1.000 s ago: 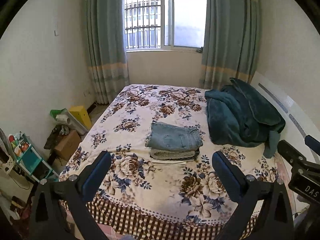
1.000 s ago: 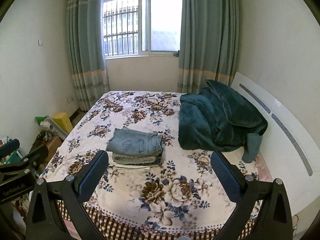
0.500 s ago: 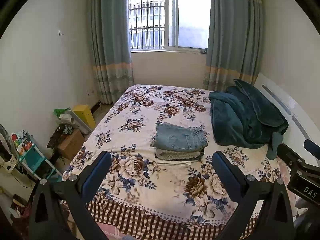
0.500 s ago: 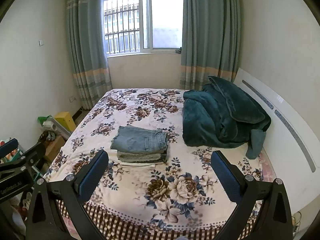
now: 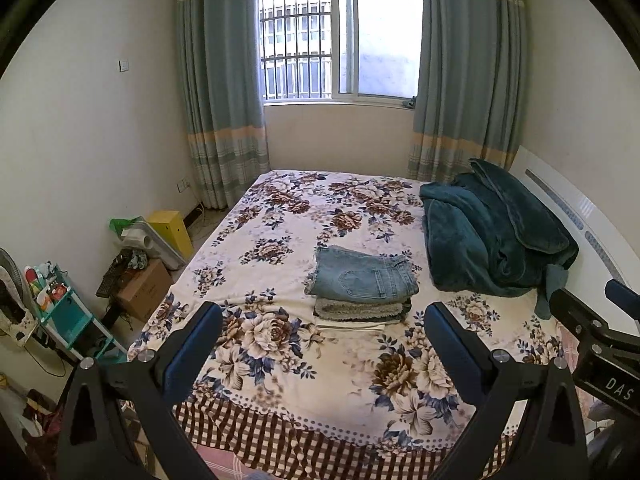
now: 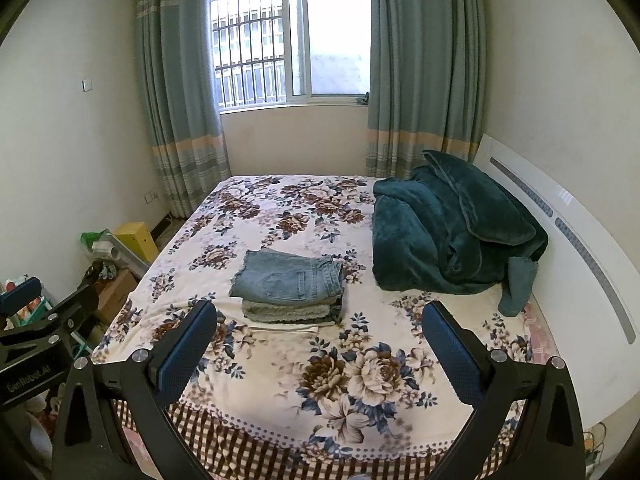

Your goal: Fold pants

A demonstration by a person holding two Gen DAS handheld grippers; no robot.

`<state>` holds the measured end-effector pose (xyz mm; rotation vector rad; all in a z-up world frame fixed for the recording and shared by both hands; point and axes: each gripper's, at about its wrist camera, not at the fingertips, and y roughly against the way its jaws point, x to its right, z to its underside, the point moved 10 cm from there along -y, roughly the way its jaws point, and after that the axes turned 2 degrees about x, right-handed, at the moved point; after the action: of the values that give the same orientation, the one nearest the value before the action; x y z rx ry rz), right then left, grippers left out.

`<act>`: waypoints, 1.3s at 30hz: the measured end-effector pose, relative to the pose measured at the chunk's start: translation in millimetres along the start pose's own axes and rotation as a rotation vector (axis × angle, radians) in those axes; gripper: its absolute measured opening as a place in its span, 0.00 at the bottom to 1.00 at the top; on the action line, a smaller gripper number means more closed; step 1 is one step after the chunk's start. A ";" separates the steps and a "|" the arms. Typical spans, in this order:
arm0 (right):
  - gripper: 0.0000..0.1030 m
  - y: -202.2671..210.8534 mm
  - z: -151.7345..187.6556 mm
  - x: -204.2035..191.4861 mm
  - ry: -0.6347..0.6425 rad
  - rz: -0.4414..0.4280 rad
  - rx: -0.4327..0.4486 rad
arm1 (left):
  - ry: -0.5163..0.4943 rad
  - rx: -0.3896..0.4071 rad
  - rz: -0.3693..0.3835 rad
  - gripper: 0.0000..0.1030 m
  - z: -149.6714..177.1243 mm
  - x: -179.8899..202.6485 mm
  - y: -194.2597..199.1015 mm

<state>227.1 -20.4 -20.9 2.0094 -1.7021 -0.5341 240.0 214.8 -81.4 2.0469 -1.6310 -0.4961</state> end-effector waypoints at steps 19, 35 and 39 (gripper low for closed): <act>1.00 -1.7 -0.3 -8.7 0.000 -0.008 0.000 | 0.015 0.005 -0.017 1.00 -5.0 -16.7 6.0; 1.00 -3.3 -4.5 -17.5 0.002 -0.012 0.001 | 0.015 0.017 -0.023 1.00 -14.6 -19.0 6.7; 1.00 -3.1 -4.0 -17.3 -0.001 -0.013 0.002 | 0.014 0.016 -0.025 1.00 -15.1 -19.7 6.2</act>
<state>229.0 -2.5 -19.3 2.0231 -1.6922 -0.5381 238.9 234.9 -65.7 2.0799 -1.6077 -0.4780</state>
